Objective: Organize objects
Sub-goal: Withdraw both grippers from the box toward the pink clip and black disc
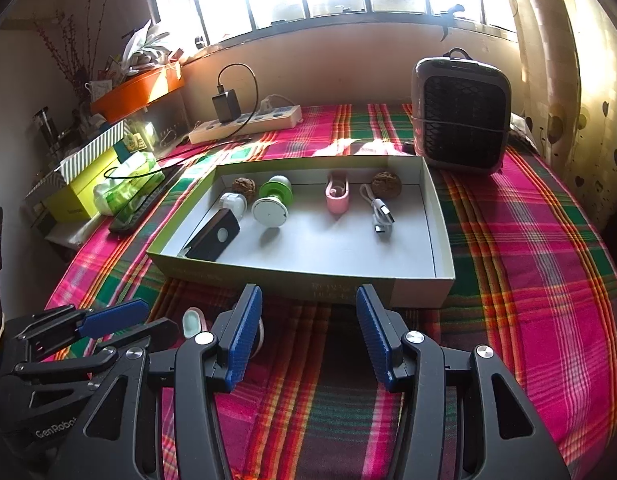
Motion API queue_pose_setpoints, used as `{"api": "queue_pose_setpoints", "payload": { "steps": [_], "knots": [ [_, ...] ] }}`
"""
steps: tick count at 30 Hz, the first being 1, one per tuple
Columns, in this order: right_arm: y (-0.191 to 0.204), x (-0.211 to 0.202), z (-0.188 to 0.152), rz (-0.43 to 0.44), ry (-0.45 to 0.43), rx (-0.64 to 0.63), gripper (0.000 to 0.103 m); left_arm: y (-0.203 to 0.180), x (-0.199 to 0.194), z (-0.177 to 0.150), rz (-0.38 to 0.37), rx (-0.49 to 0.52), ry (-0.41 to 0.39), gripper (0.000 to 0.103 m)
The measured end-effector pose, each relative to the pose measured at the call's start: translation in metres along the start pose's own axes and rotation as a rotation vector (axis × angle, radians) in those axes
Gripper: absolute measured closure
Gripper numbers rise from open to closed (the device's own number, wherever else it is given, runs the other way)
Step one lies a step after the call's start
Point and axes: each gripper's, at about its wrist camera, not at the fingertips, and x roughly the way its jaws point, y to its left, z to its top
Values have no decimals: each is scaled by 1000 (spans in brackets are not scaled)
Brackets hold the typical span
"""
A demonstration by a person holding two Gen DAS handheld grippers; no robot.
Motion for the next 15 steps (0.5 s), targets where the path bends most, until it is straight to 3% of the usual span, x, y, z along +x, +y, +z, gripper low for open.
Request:
{"api": "queue_pose_setpoints", "payload": {
  "steps": [3, 15],
  "knots": [
    [-6, -2, -4, -15, -6, 18, 44, -5, 5, -2, -9, 2, 14, 62],
    [-14, -2, -11, -14, 1, 37, 43, -16, 18, -8, -5, 12, 61, 62]
  ]
}}
